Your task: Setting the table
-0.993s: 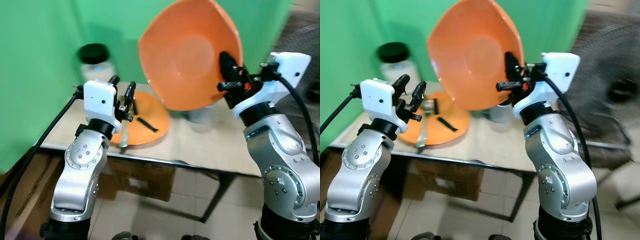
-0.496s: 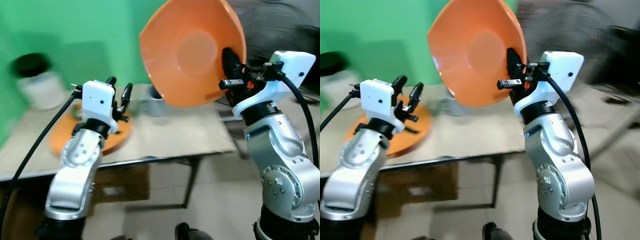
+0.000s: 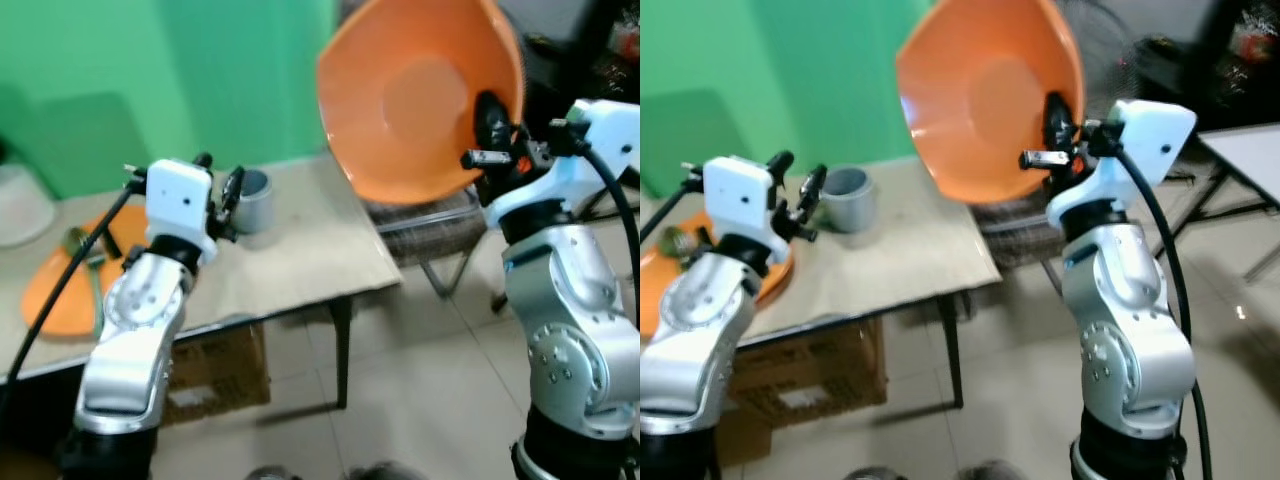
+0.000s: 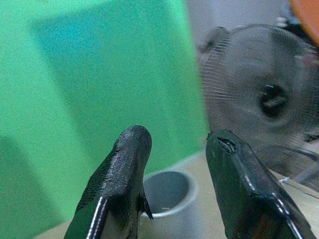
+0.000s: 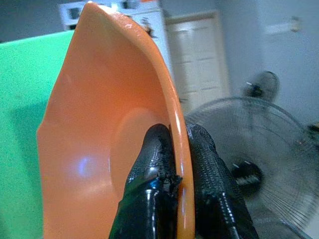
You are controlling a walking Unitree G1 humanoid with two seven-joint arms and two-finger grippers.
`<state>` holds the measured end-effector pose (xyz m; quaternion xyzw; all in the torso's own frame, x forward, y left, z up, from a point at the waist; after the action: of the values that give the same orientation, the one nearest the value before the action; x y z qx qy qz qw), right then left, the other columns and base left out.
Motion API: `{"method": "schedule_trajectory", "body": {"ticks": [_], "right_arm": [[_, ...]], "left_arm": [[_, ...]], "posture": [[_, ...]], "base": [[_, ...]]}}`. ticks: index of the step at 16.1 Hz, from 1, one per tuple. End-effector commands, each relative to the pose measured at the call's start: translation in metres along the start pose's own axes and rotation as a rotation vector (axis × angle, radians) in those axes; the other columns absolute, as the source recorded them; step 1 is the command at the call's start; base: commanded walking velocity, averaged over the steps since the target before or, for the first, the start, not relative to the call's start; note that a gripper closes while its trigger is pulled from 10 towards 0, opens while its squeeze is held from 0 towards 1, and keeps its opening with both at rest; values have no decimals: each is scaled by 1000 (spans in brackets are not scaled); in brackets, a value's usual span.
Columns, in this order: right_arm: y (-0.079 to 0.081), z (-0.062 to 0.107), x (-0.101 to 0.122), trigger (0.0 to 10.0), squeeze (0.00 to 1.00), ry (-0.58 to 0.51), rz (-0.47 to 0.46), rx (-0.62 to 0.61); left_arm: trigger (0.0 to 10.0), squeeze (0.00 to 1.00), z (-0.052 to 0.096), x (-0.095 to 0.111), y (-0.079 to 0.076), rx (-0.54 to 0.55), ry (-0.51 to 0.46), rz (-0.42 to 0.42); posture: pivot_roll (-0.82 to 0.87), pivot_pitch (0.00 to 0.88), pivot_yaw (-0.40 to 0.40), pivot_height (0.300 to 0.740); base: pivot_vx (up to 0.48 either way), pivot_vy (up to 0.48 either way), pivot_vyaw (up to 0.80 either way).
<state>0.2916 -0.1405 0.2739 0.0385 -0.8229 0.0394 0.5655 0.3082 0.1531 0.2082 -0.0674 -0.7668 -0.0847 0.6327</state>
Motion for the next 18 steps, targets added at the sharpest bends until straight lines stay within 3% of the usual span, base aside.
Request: {"method": "schedule_trajectory", "body": {"ticks": [1, 3, 5, 6, 7, 9, 12, 14, 15, 18], "right_arm": [[-6, 3, 8, 10000, 0, -39, -10, -28], [-16, 10, 4, 10000, 0, -25, 15, -62], [-42, 29, -17, 10000, 0, 77, 71, -177], [-42, 29, -17, 10000, 0, 77, 71, -177], [-53, 39, -36, 10000, 0, 162, 126, -236], [-61, 49, -51, 10000, 0, 231, 154, -270], [-64, 65, -82, 10000, 0, 412, 210, -300], [-66, 68, -88, 10000, 0, 446, 220, -316], [-67, 63, -92, 10000, 0, 449, 197, -333], [-58, 54, -91, 10000, 0, 430, 251, -266]], "left_arm": [[10000, 0, -1, 2, -2, -10, -9, -4], [10000, 0, -1, 1, -3, -17, -4, -2], [10000, 0, 1, -11, -9, -47, 42, 26], [10000, 0, 1, -11, -9, -47, 42, 26], [10000, 0, 6, -22, -11, -39, 84, 54], [10000, 0, 12, -33, -12, -39, 130, 56], [10000, 0, 19, -45, -10, -26, 180, 86], [10000, 0, 19, -47, -10, -23, 184, 79], [10000, 0, 16, -48, -8, -8, 187, 61], [10000, 0, 17, -53, -9, -9, 196, 84]], "posture": [[65, 0, 31, 740], [58, 0, 35, 740], [48, 0, 38, 740], [48, 0, 38, 740], [47, 0, 35, 740], [50, 0, 29, 740], [42, 0, 29, 740], [40, 0, 23, 740], [35, 0, 34, 740], [32, 0, 30, 740]], "base": [[0, 0, -800], [0, 0, -800], [0, 0, -800], [0, 0, -800], [0, 0, -800], [0, 0, -800], [0, 0, -800], [0, 0, -800], [0, 0, -800], [0, 0, -800]]}}
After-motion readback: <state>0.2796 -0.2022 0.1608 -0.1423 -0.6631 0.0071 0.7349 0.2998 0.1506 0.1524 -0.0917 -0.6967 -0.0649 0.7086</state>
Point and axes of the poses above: a point about 5 cm out from each wrist's last joint towards the gripper, its own z axis pointing back from the gripper into the wrist, its own x axis along the axis of the wrist's last joint, y = z × x, the point moved 3 cm from there along -z, pointing out of the wrist towards the gripper, and after that the axes turned 12 degrees about z, right-handed, at the moved point
